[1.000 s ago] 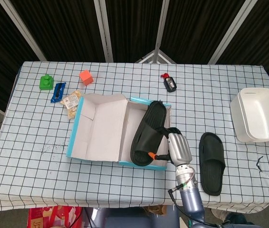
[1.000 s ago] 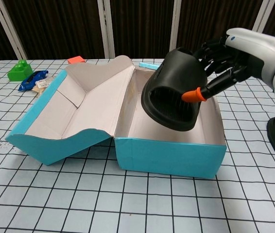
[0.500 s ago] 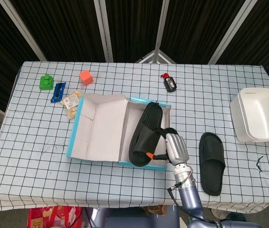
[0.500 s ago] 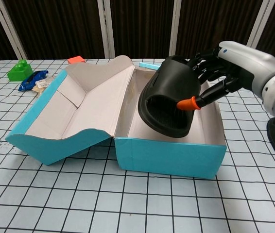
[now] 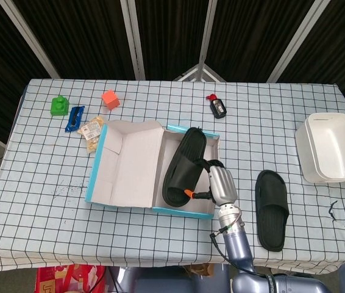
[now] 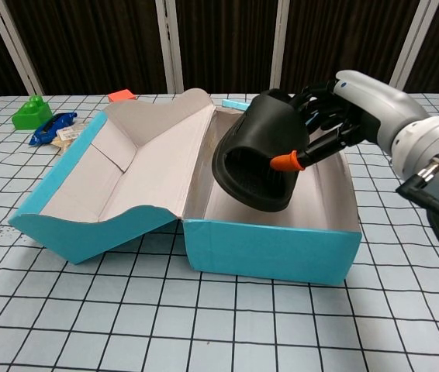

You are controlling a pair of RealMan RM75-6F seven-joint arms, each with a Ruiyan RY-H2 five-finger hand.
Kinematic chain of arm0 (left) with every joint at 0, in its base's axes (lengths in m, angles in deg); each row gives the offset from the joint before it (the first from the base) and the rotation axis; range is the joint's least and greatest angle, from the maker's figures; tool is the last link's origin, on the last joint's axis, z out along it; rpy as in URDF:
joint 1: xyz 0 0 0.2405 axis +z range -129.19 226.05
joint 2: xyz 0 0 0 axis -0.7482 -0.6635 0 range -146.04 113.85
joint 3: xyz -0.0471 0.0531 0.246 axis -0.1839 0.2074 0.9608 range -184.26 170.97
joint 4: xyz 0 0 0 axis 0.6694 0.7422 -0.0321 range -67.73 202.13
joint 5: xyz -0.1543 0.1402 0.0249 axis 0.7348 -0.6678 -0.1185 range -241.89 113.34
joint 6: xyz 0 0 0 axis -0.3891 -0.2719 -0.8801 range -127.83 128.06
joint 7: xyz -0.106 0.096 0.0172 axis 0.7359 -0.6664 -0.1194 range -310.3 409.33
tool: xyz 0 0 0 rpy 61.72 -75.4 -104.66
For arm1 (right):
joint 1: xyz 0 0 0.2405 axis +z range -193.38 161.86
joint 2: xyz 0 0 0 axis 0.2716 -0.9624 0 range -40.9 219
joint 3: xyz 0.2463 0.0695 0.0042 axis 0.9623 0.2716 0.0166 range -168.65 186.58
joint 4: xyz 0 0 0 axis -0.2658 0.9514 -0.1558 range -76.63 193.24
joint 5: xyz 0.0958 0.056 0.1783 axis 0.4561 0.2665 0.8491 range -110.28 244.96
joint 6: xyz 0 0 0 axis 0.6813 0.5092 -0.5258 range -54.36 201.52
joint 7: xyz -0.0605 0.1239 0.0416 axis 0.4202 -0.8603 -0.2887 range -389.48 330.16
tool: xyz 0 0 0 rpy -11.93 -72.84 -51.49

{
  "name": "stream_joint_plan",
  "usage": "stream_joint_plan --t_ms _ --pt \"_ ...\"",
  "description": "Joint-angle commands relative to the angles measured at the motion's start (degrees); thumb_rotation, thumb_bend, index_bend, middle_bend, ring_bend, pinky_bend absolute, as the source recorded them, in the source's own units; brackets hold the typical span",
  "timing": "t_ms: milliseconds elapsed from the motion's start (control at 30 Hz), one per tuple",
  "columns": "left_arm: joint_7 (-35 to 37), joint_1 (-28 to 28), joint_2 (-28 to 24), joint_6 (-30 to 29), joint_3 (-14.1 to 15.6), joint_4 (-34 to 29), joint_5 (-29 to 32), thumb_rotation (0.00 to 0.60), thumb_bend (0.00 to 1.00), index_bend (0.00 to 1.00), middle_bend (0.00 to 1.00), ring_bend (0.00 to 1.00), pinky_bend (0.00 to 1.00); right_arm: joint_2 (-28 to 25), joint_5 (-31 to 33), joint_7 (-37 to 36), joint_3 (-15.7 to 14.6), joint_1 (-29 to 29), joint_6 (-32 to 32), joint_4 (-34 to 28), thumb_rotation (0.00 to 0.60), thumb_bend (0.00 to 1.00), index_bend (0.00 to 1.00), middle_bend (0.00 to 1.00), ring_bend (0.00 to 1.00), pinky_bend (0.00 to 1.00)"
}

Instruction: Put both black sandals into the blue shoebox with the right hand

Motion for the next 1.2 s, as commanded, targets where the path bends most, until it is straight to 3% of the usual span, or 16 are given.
stream_joint_plan --t_ms 33,500,900,1200 --pt "-0.14 -0.04 0.04 0.03 0.00 -0.02 -0.01 0.600 0.37 0.00 0.00 0.00 0.03 0.53 0.32 -0.79 0.07 0.37 -0.62 0.89 0.600 0.41 0.53 0.44 0.37 0.20" --pt "0.14 0.00 -0.04 0.02 -0.07 0.03 0.11 0.600 0.37 0.00 0.00 0.00 0.03 2.62 -0.36 -1.76 -1.20 1.16 -0.81 1.77 0.600 0.42 0.53 0.44 0.37 0.20" --pt "0.72 0.19 -0.20 -0.31 0.00 0.06 -0.24 0.600 0.37 0.00 0.00 0.00 0.03 5.76 1.40 -3.19 0.96 3.46 -2.75 5.42 0.600 0.42 0.53 0.44 0.37 0.20" --pt "1.13 0.05 -0.34 0.09 -0.08 0.24 -0.01 0.600 0.37 0.00 0.00 0.00 0.03 7.51 1.97 -3.90 0.74 4.44 -3.90 8.37 0.600 0.42 0.53 0.44 0.37 0.20"
